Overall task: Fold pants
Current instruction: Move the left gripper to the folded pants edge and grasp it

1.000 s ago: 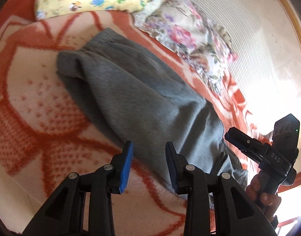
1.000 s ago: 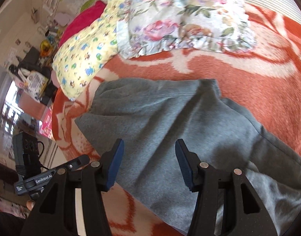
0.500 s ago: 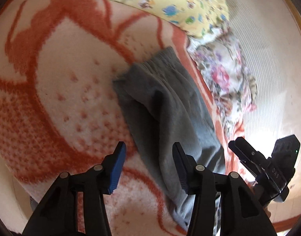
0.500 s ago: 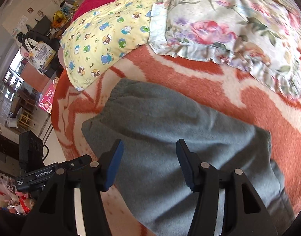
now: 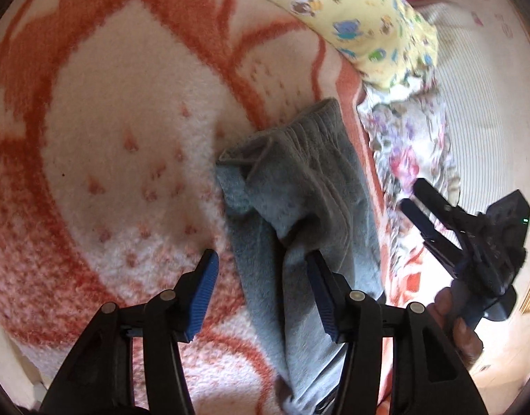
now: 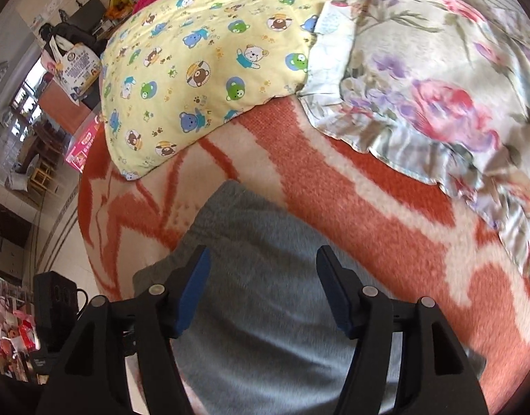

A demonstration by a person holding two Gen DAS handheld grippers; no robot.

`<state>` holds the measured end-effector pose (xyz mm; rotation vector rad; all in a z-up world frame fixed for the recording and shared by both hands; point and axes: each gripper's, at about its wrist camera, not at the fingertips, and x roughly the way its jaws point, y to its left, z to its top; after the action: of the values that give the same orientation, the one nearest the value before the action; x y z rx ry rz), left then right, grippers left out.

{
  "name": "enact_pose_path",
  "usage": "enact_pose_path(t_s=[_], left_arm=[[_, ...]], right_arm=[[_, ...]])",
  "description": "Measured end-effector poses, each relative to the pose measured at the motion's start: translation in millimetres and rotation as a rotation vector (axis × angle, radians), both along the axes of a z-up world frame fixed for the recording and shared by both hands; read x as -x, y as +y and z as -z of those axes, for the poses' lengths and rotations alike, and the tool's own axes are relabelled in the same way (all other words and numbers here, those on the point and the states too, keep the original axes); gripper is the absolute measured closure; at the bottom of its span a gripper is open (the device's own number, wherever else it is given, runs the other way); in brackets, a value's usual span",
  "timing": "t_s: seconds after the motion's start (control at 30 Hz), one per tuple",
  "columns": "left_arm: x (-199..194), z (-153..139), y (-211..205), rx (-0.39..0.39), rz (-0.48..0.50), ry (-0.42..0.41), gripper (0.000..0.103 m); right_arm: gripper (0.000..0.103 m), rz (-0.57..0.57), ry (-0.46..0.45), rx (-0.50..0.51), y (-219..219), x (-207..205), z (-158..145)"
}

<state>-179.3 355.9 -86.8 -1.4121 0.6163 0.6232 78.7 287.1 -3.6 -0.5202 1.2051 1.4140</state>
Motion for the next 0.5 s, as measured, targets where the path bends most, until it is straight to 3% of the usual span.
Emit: enact_pose_path(t_s=[0.2,0.37,0.5], left_arm=[[2.8,2.1,3.8,-0.026,-0.039,0.029,0.049],[-3.9,1.8,-2.2,-0.069,-0.084,0.075,0.047],[-9.7,-0.5,-8.2,-0.085,-0.137,0.105,0.039]], right_arm=[[0.035,-0.106,-0.022,0.052,44.1,12.7,21.4],[0.035,-0.208,-0.116,0.093,68.8,32.7,36.3],[0.035,-0.261,-0.162,0.124,83.8,42.0,50.9]])
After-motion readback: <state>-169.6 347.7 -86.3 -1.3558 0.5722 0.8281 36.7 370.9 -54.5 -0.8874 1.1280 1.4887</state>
